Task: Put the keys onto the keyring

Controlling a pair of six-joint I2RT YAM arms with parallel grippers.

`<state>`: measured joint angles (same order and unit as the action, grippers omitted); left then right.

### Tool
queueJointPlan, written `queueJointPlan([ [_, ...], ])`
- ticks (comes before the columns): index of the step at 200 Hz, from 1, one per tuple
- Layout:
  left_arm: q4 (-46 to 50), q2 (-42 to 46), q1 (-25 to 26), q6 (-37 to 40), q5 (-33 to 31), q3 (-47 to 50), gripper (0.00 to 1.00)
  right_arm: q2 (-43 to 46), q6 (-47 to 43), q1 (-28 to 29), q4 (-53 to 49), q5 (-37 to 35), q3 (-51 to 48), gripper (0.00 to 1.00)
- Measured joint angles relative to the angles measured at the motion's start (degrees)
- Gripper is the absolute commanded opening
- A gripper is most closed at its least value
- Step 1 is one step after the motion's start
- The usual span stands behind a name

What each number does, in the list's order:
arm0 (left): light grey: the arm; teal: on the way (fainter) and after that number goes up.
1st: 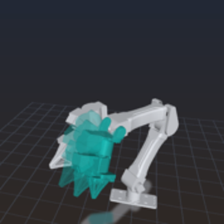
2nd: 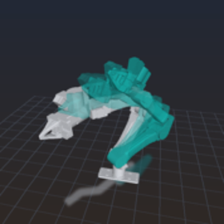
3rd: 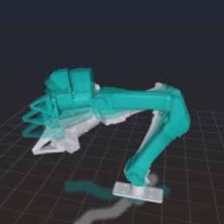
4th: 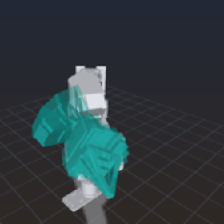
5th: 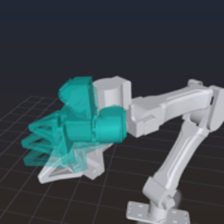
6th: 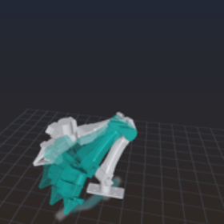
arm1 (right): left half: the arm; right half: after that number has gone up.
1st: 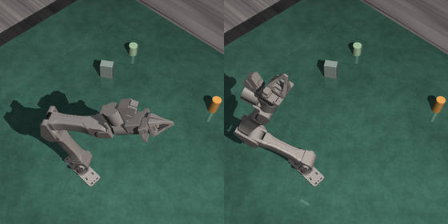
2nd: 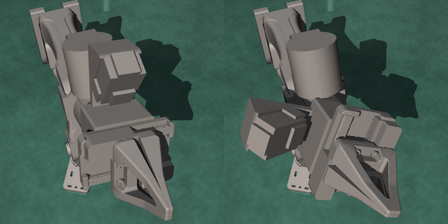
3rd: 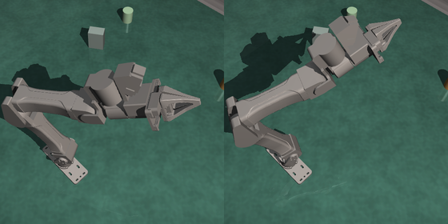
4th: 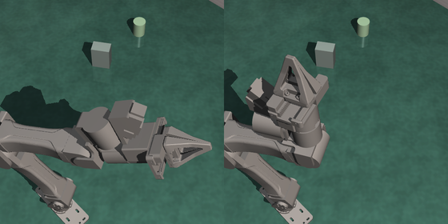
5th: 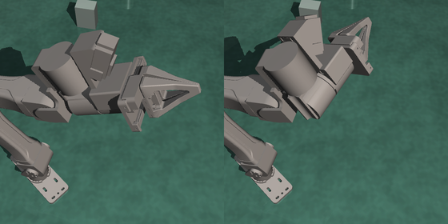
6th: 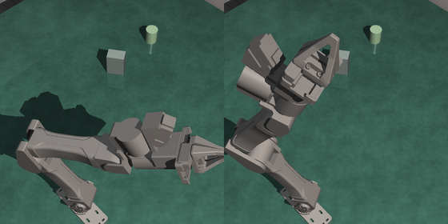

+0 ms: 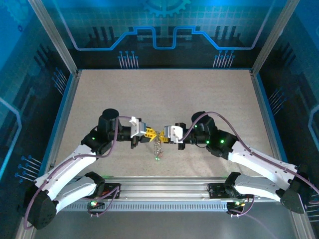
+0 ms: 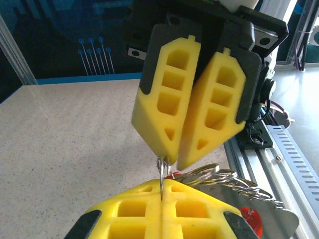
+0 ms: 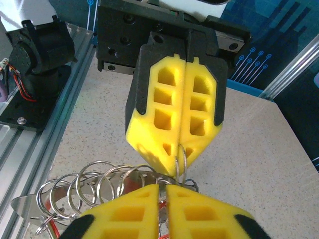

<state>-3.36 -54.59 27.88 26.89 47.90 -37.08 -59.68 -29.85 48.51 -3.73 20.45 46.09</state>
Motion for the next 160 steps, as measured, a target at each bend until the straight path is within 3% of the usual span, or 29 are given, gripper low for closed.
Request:
queueJointPlan([
  [105, -2.8, 0.0, -0.2, 0.0, 1.9, 0.5, 0.00, 4.6, -0.1, 0.5, 2.3, -2.8, -2.9, 0.31],
  [160, -3.7, 0.0, -0.2, -0.7, 1.9, 0.6, 0.00, 3.2, 0.2, 0.7, 4.4, -3.5, -3.0, 0.26],
])
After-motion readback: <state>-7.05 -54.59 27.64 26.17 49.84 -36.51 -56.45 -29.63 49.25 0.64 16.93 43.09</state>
